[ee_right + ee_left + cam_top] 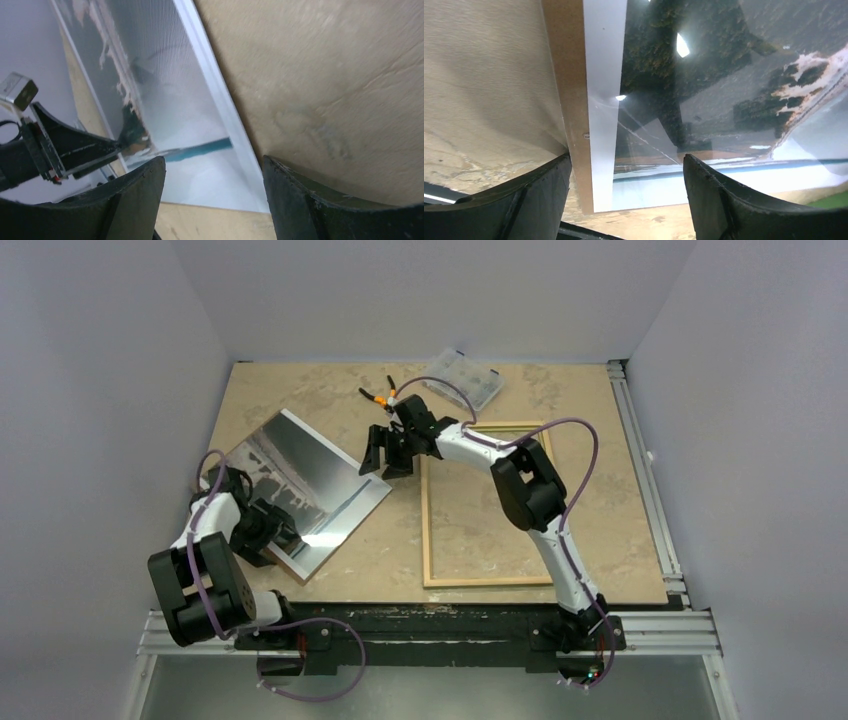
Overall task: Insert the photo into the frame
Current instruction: Move the photo frame item to the center of the board.
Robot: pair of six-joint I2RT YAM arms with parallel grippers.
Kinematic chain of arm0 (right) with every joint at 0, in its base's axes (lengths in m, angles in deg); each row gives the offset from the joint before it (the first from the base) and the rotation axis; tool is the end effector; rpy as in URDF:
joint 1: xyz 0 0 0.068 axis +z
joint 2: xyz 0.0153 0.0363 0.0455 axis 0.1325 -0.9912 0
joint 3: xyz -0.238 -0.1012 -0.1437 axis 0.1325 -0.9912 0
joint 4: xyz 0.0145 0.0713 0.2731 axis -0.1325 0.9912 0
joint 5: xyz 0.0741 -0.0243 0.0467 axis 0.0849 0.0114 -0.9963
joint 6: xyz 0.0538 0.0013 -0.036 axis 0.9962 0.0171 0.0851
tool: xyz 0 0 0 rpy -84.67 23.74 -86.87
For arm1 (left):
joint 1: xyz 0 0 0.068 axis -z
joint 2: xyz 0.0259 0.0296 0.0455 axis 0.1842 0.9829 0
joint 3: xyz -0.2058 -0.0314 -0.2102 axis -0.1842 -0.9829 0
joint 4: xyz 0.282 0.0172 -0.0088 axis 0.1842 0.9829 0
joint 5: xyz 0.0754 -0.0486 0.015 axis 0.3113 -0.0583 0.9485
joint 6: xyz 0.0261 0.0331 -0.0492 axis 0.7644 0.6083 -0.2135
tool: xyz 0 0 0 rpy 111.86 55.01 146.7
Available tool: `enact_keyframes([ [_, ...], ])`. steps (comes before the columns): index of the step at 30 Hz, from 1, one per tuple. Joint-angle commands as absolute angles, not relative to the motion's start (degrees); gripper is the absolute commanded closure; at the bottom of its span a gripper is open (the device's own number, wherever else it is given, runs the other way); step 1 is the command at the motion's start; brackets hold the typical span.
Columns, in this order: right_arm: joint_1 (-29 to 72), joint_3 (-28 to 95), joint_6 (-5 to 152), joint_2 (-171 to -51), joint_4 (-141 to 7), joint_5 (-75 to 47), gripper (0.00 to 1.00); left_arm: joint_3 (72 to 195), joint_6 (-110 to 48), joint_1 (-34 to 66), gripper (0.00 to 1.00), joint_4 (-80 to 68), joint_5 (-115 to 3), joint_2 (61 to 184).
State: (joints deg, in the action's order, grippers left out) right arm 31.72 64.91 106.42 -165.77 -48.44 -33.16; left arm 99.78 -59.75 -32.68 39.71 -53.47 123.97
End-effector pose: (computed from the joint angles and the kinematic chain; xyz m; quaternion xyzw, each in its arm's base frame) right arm 0.4270 0.3792 0.1514 -0.0805 0.9074 0.3896 0.1359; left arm 0.2043 0.0773 0.1504 -0.5153 0.8529 -0.0610 0.0575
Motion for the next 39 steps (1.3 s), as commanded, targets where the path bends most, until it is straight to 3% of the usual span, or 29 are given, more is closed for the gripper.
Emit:
enact_keyframes([
  [1, 34.03, 57.25, 107.95, -163.45, -50.04, -36.09, 0.3, 96.45, -58.27, -30.99, 0.21, 26.33, -62.99, 127.59],
  [8, 34.92, 46.57, 110.35, -156.86, -54.42, -36.13, 0.31, 101.73, -56.06, -22.96, 0.18, 30.64, -58.43, 128.78],
  [21, 35.92, 23.96, 115.59, -138.83, -61.66, -29.49, 0.31, 105.56, -56.78, -12.68, 0.18, 26.73, -63.95, 129.9],
  [32, 39.06, 32.94, 108.83, -137.54, -45.12, -13.78, 0.26, 103.51, -58.26, -12.69, 0.17, 34.65, -52.39, 114.75],
  [39, 39.65, 32.43, 108.84, -136.57, -44.56, -11.36, 0.27, 103.88, -58.26, -12.63, 0.19, 37.75, -51.68, 110.62],
])
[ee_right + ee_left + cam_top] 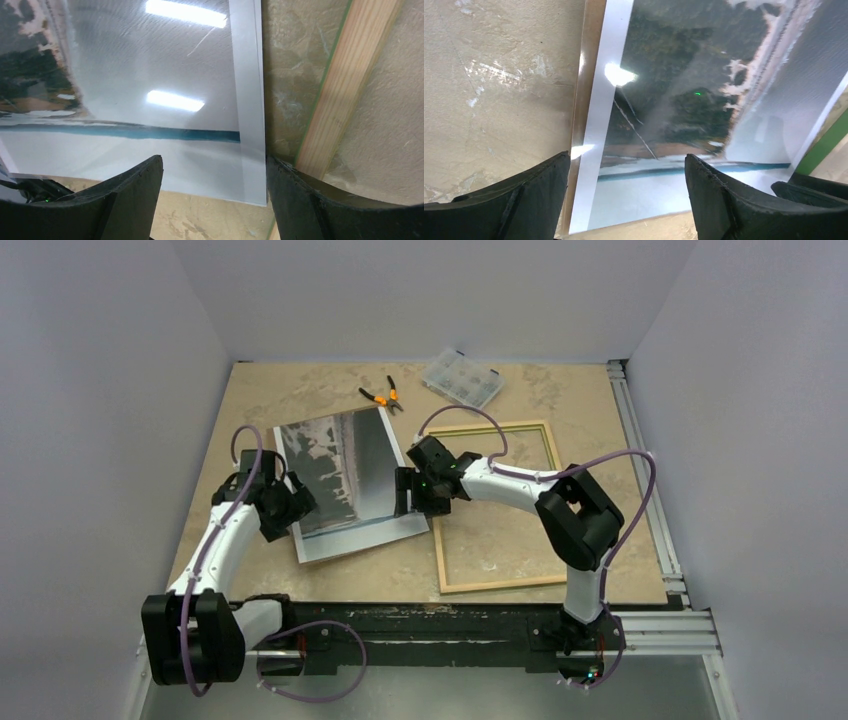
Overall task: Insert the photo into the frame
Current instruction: Move the photo frame item to the center of the board.
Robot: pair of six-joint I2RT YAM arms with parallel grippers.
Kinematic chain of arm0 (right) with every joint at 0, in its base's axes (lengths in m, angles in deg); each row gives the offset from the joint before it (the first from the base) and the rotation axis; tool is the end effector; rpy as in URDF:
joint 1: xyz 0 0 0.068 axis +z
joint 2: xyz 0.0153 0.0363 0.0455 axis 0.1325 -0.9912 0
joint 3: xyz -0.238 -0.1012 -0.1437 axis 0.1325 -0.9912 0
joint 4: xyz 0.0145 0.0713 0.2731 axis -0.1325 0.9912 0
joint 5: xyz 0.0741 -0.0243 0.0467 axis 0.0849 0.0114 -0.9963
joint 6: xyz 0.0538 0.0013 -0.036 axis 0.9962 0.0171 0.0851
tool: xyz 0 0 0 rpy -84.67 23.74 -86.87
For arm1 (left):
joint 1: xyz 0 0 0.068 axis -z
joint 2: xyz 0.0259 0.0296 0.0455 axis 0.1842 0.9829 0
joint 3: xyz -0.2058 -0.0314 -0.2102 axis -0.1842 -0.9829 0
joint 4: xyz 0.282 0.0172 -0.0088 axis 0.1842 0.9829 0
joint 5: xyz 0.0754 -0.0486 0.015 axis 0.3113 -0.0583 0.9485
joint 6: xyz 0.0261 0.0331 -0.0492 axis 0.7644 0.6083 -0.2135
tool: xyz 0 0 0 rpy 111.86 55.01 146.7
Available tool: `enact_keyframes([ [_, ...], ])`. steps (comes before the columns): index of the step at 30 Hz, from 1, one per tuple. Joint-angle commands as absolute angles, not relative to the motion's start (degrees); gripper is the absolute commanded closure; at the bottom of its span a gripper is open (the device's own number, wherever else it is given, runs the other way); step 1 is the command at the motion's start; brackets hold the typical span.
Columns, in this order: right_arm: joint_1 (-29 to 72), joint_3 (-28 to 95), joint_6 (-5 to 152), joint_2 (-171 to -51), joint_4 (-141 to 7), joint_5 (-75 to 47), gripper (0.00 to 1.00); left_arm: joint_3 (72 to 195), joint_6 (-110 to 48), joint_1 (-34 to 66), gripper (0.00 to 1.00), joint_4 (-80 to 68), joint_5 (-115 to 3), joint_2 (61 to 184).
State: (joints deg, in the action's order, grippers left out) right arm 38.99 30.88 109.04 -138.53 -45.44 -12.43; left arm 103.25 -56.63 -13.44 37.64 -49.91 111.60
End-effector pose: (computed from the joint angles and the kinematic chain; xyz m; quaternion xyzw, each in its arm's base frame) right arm 0.2930 0.3173 0.1762 -0.0503 0.9571 0.2317 0.1665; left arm 0.2203 0.0089 0.2127 -0.3318 0.9169 -0.0844 0.2053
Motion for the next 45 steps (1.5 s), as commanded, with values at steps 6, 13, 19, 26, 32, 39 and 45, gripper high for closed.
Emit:
enact_keyframes([
  [6, 39.63, 31.47, 109.42, -136.98, -46.03, -12.7, 0.27, 105.99, -57.14, -12.64, 0.19, 42.94, -45.7, 110.85],
  [13, 39.59, 30.89, 109.63, -137.53, -46.47, -12.94, 0.28, 102.18, -57.44, -12.89, 0.21, 36.09, -53.02, 113.89],
  [19, 39.63, 30.37, 109.71, -137.62, -46.3, -13.04, 0.29, 101.04, -58.11, -13.04, 0.22, 35.17, -51.12, 119.01],
  [26, 39.66, 30.35, 110.23, -137.82, -46.35, -13.03, 0.3, 100.61, -58.53, -13.05, 0.2, 35.46, -47.8, 120.56],
  [32, 39.67, 29.1, 111.13, -137.3, -48.58, -15.35, 0.31, 99.81, -58.31, -12.99, 0.21, 31.84, -51.15, 124.09],
  [39, 39.66, 28.46, 111.56, -136.22, -49.8, -17.48, 0.32, 99.33, -57.92, -12.99, 0.23, 29.26, -56.96, 120.19],
  [45, 39.69, 28.25, 111.92, -134.86, -50.0, -18.07, 0.32, 100.02, -57.74, -13.0, 0.25, 29.37, -61.46, 114.43],
])
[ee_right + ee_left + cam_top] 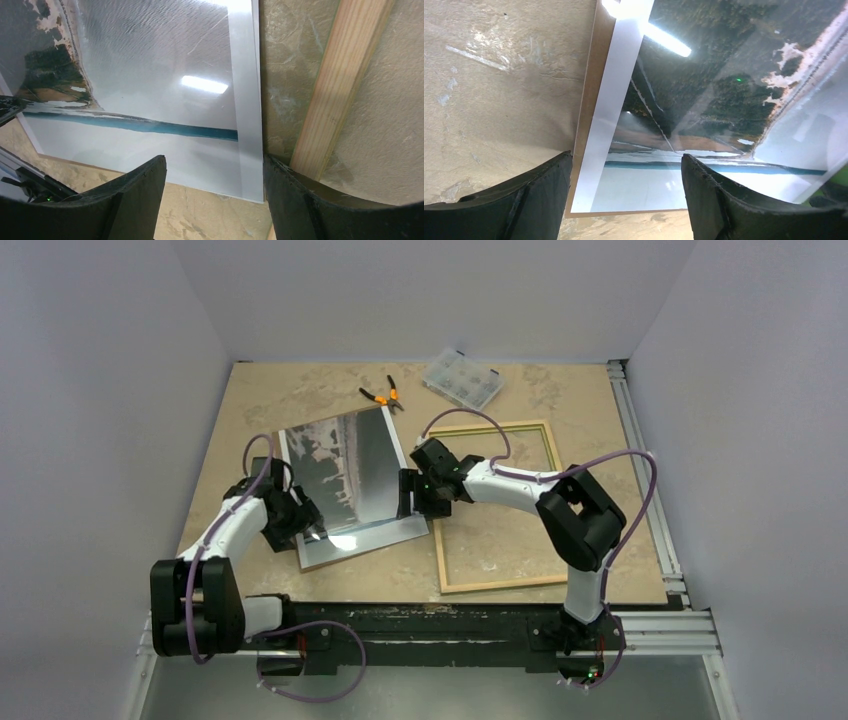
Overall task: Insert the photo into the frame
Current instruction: Move the photo frame item to the center of the board.
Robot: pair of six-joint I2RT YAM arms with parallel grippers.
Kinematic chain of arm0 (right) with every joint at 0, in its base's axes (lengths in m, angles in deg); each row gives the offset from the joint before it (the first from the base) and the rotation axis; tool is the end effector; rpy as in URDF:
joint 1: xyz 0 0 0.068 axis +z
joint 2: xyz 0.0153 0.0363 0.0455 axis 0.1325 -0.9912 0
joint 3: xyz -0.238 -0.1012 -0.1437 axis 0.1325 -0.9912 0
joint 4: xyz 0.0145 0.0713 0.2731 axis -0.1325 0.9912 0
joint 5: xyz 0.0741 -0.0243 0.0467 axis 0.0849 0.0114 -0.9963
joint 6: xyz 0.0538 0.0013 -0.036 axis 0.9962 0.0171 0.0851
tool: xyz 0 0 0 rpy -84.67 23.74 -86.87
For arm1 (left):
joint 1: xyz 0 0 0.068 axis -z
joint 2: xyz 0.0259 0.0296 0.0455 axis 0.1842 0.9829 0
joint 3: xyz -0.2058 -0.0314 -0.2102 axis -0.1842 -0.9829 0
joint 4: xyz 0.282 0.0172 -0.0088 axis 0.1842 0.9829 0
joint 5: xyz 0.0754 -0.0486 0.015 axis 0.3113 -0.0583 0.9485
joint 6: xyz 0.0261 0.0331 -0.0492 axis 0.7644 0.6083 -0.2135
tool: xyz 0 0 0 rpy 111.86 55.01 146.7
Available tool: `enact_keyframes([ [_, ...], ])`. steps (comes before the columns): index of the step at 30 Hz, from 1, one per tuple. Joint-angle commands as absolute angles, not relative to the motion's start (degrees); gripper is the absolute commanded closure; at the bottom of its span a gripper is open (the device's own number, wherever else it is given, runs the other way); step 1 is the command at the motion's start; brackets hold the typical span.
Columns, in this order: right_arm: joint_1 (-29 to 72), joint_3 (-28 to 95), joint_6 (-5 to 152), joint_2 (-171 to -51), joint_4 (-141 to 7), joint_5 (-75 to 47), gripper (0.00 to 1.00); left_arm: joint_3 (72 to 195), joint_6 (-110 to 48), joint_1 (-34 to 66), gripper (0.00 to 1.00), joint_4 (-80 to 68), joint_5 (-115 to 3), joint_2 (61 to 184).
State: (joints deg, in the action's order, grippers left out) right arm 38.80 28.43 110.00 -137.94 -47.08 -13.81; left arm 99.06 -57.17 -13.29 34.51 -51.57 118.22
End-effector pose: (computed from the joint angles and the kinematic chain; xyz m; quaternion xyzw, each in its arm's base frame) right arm 0.2884 0.3122 0.1689 -0.0439 0.9573 0.2396 0.1554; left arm 0.2218 0.0069 0.1693 -0.3383 0.9275 -0.0796 0.1376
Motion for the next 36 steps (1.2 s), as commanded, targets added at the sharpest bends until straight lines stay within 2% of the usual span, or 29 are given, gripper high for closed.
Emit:
enact_keyframes([
  [1, 39.67, 28.13, 111.91, -134.56, -49.98, -18.12, 0.32, 100.37, -57.48, -12.92, 0.25, 29.51, -62.26, 114.12],
  [10, 39.67, 29.38, 111.29, -131.83, -47.56, -16.51, 0.31, 101.83, -56.53, -12.9, 0.26, 31.64, -63.63, 114.3],
  [23, 39.76, 27.87, 111.14, -128.44, -45.93, -15.23, 0.29, 101.12, -54.95, -11.73, 0.25, 30.3, -63.26, 125.04],
  [31, 41.24, 27.29, 110.03, -129.11, -49.34, -19.81, 0.28, 102.14, -55.6, -11.32, 0.26, 34.11, -55.73, 123.25],
  [36, 43.81, 29.67, 108.84, -131.8, -47.87, -18.46, 0.28, 102.88, -56.14, -11.22, 0.24, 37.24, -51.09, 119.35],
])
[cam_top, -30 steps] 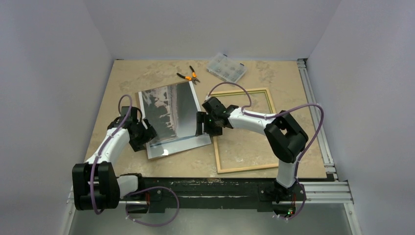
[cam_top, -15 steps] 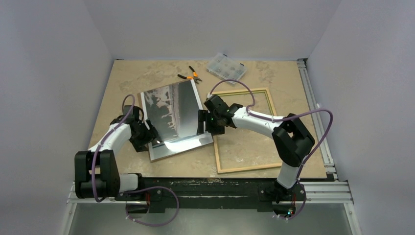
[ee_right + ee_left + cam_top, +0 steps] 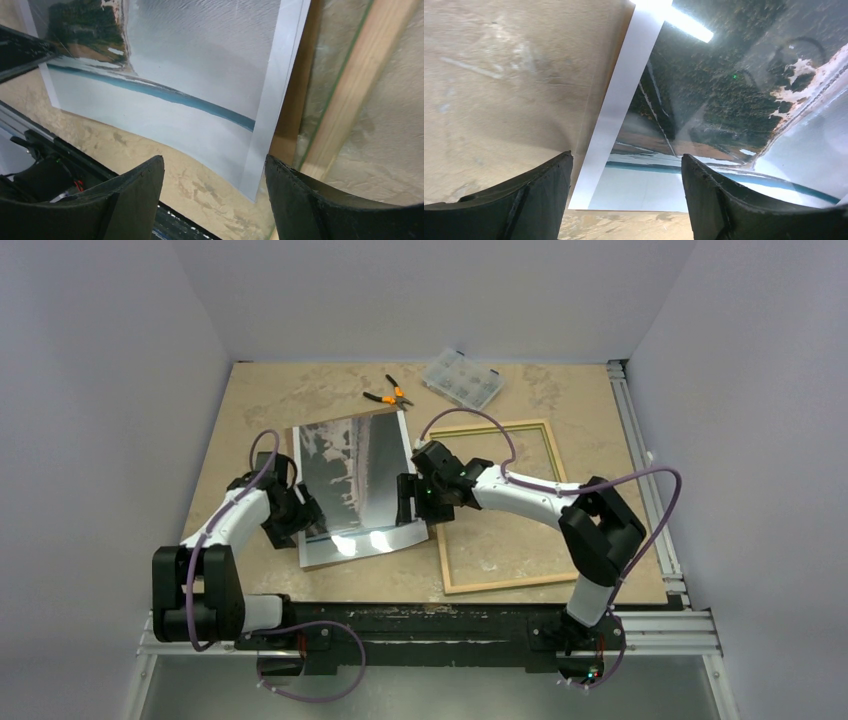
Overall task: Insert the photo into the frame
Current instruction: Move the photo frame item to the center of the board.
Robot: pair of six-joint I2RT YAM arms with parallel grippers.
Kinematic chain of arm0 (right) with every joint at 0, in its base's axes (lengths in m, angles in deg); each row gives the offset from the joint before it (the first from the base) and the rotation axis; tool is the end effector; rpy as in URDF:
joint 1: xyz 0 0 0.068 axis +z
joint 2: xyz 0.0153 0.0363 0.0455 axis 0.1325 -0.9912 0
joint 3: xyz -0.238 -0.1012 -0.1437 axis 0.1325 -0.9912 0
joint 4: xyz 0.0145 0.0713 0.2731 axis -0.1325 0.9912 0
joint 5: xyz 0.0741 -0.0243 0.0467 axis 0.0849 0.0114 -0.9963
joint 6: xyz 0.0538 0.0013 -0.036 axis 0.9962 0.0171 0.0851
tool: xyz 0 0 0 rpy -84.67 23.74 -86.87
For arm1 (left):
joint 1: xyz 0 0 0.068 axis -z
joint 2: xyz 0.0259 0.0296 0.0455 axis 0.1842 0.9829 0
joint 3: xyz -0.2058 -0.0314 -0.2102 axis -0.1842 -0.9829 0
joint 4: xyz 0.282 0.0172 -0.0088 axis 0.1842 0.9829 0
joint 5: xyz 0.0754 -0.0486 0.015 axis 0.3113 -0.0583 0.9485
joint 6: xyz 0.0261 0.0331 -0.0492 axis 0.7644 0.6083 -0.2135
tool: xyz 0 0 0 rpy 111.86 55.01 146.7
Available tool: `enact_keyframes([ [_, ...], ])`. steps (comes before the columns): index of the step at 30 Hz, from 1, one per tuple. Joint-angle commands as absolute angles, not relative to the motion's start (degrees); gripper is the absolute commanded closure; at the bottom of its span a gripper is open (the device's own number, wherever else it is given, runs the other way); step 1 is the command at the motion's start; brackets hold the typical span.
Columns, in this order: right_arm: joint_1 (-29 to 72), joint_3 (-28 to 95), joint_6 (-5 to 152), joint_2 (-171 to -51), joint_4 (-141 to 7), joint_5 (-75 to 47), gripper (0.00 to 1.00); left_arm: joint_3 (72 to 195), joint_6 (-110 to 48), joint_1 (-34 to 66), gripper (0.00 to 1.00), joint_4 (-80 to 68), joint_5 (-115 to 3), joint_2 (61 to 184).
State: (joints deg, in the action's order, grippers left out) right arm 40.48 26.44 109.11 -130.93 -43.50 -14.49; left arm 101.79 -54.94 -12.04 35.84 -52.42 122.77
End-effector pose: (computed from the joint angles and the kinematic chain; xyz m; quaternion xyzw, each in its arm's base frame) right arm 0.2637 0.3042 0.2017 -0.0677 0.9520 0.2530 0.1582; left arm 0.2340 0.0016 0.1658 -0.3111 0.9408 -0.0775 0.1100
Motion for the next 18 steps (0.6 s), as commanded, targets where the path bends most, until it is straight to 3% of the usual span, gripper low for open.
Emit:
enact_keyframes([
  [1, 44.28, 30.62, 108.65, -132.51, -46.35, -16.53, 0.28, 103.08, -56.23, -11.23, 0.23, 37.84, -50.04, 118.75],
  [6, 45.73, 34.51, 107.53, -134.69, -40.43, -9.95, 0.27, 103.16, -55.89, -11.23, 0.22, 37.68, -50.23, 118.07],
  [18, 45.65, 30.86, 110.73, -135.34, -48.22, -15.55, 0.27, 102.02, -55.16, -11.22, 0.3, 32.33, -59.99, 116.82],
])
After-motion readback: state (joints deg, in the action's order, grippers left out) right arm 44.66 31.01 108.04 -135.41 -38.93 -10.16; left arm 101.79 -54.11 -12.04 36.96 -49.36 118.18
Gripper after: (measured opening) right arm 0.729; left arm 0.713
